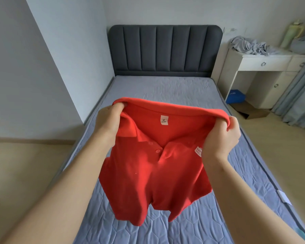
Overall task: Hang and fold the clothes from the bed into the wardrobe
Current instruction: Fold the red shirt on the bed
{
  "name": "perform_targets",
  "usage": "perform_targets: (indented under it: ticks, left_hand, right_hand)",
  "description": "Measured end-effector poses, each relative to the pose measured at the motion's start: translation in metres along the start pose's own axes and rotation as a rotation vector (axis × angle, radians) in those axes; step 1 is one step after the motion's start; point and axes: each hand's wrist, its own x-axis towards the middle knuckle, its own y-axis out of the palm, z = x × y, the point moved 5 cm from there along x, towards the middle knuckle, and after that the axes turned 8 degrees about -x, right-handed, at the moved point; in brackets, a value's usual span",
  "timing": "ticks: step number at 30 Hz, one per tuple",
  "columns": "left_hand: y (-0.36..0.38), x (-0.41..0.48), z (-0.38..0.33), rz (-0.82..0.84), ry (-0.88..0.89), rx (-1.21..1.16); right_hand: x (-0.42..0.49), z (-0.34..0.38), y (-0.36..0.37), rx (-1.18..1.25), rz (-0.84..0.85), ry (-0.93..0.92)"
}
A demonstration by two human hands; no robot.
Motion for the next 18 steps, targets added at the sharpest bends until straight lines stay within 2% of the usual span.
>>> perform_targets:
  ticks: [3,5,12,15,17,18]
  left_hand:
    - [0.016,0.012,0.016,0.021,-0.059,0.027]
    - [0.025,0.018,0.040,0.055,-0.168,0.094]
    - [0.057,0.039,0.157,0.062,-0.500,0.167]
    - [0.078,0.067,0.193,0.000,-0.501,0.139]
    - [0.094,0.093,0.208,-0.043,-0.421,0.135]
    - [0.104,0.106,0.216,-0.009,-0.384,0.125]
  right_hand:
    - [0.011,-0.015,0.005,-0.069,0.005,0.066]
    - [0.014,-0.036,0.007,-0.153,0.031,0.132]
    - [0.021,-0.158,0.037,-0.438,0.218,0.413]
    - [0.041,-0.198,0.066,-0.538,0.317,0.433]
    - [0.060,-0.211,0.092,-0.643,0.404,0.355]
    - [0.068,-0.218,0.106,-0.654,0.460,0.311]
